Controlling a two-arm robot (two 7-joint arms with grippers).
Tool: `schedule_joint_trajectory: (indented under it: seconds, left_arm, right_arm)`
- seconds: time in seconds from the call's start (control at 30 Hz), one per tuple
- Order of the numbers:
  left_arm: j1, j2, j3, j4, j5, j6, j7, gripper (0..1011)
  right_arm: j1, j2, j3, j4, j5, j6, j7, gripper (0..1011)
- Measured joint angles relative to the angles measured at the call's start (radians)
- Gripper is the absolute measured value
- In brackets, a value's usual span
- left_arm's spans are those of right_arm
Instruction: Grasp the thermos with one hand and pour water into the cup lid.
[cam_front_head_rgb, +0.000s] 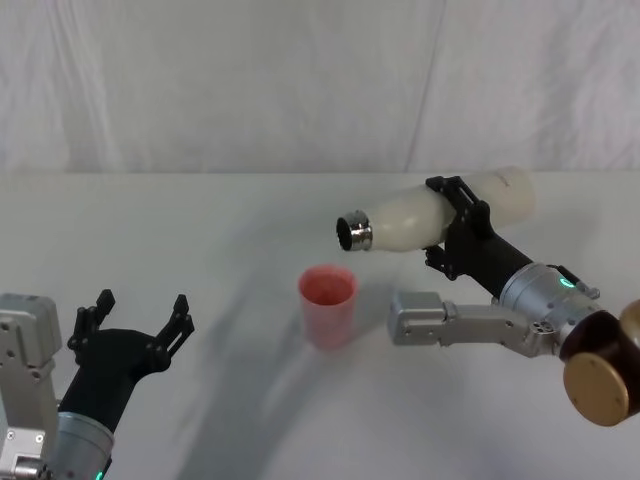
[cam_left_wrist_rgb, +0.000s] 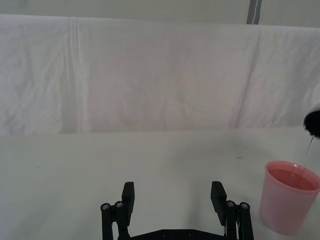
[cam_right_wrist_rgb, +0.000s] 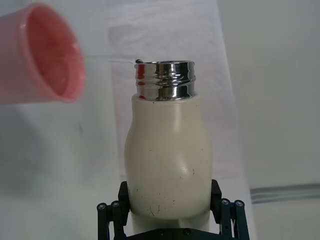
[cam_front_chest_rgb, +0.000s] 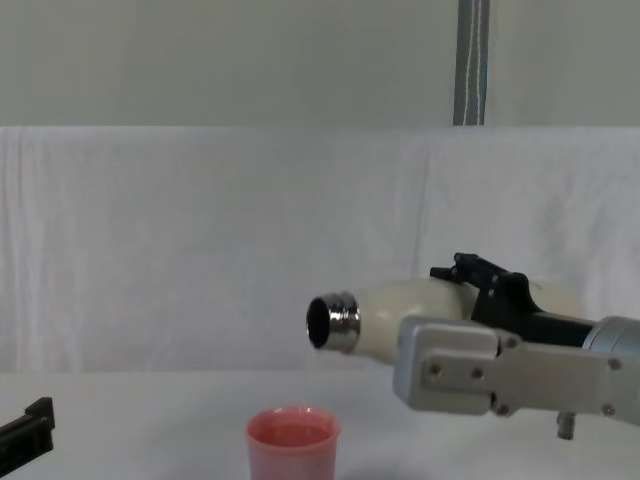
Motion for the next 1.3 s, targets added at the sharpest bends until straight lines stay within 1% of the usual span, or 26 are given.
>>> schedule_joint_trajectory:
  seconds: [0.03, 0.13, 0.17, 0.23, 0.27, 0.3, 0.33, 0.37, 0.4, 0.47, 0.5, 0.57, 0.63, 0.67, 0.7, 0.77, 0.93, 1.17, 1.23, 1.3]
  left_arm:
    - [0.000, 0.000, 0.000, 0.000, 0.000, 0.000, 0.000, 1001]
    - [0.000, 0.000, 0.000, 0.000, 0.000, 0.000, 0.000, 1001]
    - [0.000, 0.000, 0.000, 0.000, 0.000, 0.000, 0.000, 1001]
    - [0.000, 0.000, 0.000, 0.000, 0.000, 0.000, 0.000, 1001]
    - [0.000, 0.000, 0.000, 0.000, 0.000, 0.000, 0.000, 1001]
    - [0.000, 0.000, 0.000, 0.000, 0.000, 0.000, 0.000, 1001]
    - [0.000, 0.000, 0.000, 0.000, 0.000, 0.000, 0.000, 1001]
    - [0.000, 0.000, 0.000, 0.000, 0.000, 0.000, 0.000, 1001]
    - [0.000, 0.000, 0.000, 0.000, 0.000, 0.000, 0.000, 1001]
    - [0.000, 0.000, 0.000, 0.000, 0.000, 0.000, 0.000, 1001]
    - [0.000, 0.000, 0.000, 0.000, 0.000, 0.000, 0.000, 1001]
    - [0.000, 0.000, 0.000, 0.000, 0.000, 0.000, 0.000, 1001]
    - [0.000, 0.000, 0.000, 0.000, 0.000, 0.000, 0.000, 1001]
    - [0.000, 0.000, 0.000, 0.000, 0.000, 0.000, 0.000, 1001]
    - [0.000, 0.000, 0.000, 0.000, 0.000, 0.000, 0.000, 1001]
    - [0.000, 0.000, 0.000, 0.000, 0.000, 0.000, 0.000, 1001]
    - [0.000, 0.000, 0.000, 0.000, 0.000, 0.000, 0.000, 1001]
    - [0.000, 0.000, 0.000, 0.000, 0.000, 0.000, 0.000, 1001]
    - [0.000, 0.000, 0.000, 0.000, 0.000, 0.000, 0.000, 1001]
    - [0.000, 0.000, 0.000, 0.000, 0.000, 0.000, 0.000, 1001]
  right_arm:
    - [-0.004, -0.002, 0.006, -0.002, 0.012, -0.003, 0.000, 953]
    - [-0.027, -0.013, 0.041, -0.013, 0.074, -0.019, 0.001, 953]
    - [-0.027, -0.013, 0.041, -0.013, 0.074, -0.019, 0.001, 953]
    - [-0.041, -0.020, 0.064, -0.020, 0.118, -0.034, 0.002, 953]
    - [-0.052, -0.027, 0.083, -0.025, 0.156, -0.046, 0.007, 953]
    - [-0.057, -0.031, 0.092, -0.028, 0.175, -0.051, 0.009, 953]
    - [-0.073, -0.041, 0.120, -0.037, 0.230, -0.066, 0.017, 953]
    - [-0.073, -0.041, 0.120, -0.037, 0.230, -0.066, 0.017, 953]
    - [-0.085, -0.050, 0.141, -0.045, 0.276, -0.077, 0.026, 953]
    - [-0.099, -0.059, 0.165, -0.055, 0.325, -0.087, 0.038, 953]
    - [-0.111, -0.067, 0.186, -0.065, 0.372, -0.096, 0.052, 953]
    - [-0.122, -0.074, 0.205, -0.074, 0.416, -0.102, 0.067, 953]
    - [-0.142, -0.089, 0.240, -0.095, 0.500, -0.108, 0.099, 953]
    - [-0.145, -0.092, 0.247, -0.098, 0.516, -0.109, 0.105, 953]
    - [-0.145, -0.092, 0.247, -0.098, 0.516, -0.109, 0.105, 953]
    - [-0.160, -0.104, 0.274, -0.110, 0.582, -0.109, 0.135, 953]
    - [-0.173, -0.114, 0.300, -0.120, 0.648, -0.107, 0.160, 953]
    - [-0.182, -0.115, 0.317, -0.127, 0.694, -0.108, 0.184, 953]
    - [-0.185, -0.115, 0.323, -0.128, 0.714, -0.108, 0.195, 953]
    - [-0.188, -0.114, 0.333, -0.129, 0.744, -0.108, 0.209, 953]
